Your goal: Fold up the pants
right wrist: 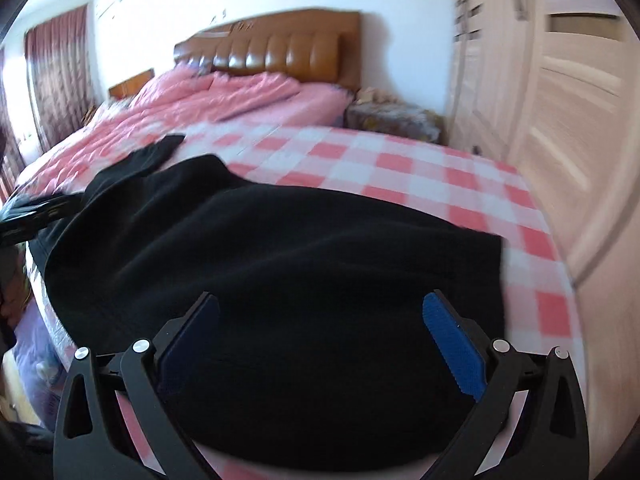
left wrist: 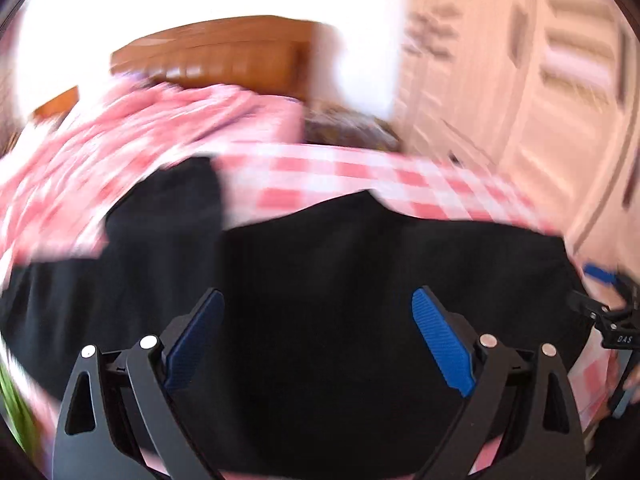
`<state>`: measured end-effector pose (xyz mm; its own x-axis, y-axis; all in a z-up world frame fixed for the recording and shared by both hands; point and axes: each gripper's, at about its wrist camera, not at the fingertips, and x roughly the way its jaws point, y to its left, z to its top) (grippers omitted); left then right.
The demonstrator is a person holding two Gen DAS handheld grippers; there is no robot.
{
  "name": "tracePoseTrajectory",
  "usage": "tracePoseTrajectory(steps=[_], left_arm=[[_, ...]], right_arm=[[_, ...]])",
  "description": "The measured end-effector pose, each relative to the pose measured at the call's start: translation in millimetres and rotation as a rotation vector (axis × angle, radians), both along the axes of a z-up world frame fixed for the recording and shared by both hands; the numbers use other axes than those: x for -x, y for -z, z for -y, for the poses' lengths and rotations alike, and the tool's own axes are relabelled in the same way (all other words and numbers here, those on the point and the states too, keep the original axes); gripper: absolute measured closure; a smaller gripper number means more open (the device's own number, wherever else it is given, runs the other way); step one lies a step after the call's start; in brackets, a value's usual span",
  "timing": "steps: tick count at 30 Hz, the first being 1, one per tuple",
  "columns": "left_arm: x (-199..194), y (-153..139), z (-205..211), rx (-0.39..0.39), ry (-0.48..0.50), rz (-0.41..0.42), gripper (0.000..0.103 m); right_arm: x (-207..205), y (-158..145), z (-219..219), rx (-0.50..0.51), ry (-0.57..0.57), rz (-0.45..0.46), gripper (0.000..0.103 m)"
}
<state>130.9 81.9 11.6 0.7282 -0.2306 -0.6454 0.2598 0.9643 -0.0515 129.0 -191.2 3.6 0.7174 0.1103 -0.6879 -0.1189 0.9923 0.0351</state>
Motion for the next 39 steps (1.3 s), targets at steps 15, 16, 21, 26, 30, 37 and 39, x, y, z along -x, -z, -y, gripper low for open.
tracePoseTrajectory(steps=[15,16,21,26,30,37,39], left_arm=[[-184.7,83.0,71.3,-0.113,0.057,-0.225,0.001],[-188.3,82.9,71.2,-0.102,0.050,-0.236,0.001],[-190.6,81.6,78.0,-0.143,0.056,-0.217,0.001],[-191.4,73.8,76.2,-0.139,0.072,-0.235,0.001],[-191.7,24.5,51.7,-0.223,-0.018,-0.113,0.001],[-262.2,26.1,-64.4,-0.239,-0.275,-0.331,0.015],[-270.8,37.9,-82.8,-0.202,-0.291,-0.386,0.015]], right_arm=[[-14.3,58.9,37.9,0.080,0.058,-0.175,0.004],[-13.6,59.2,39.3,0.077,0.064,-0.177,0.004],[-2.3,59.4,42.7,0.065,0.100,-0.169,0.005],[-1.1,55.0,36.9,0.076,0.129,-0.181,0.006],[2.6,42.1,29.2,0.117,0.139,-0.148,0.005],[0.9,5.8,11.9,0.025,0.105,-0.009,0.004],[-10.2,4.1,-2.4,0.018,0.067,-0.005,0.004]])
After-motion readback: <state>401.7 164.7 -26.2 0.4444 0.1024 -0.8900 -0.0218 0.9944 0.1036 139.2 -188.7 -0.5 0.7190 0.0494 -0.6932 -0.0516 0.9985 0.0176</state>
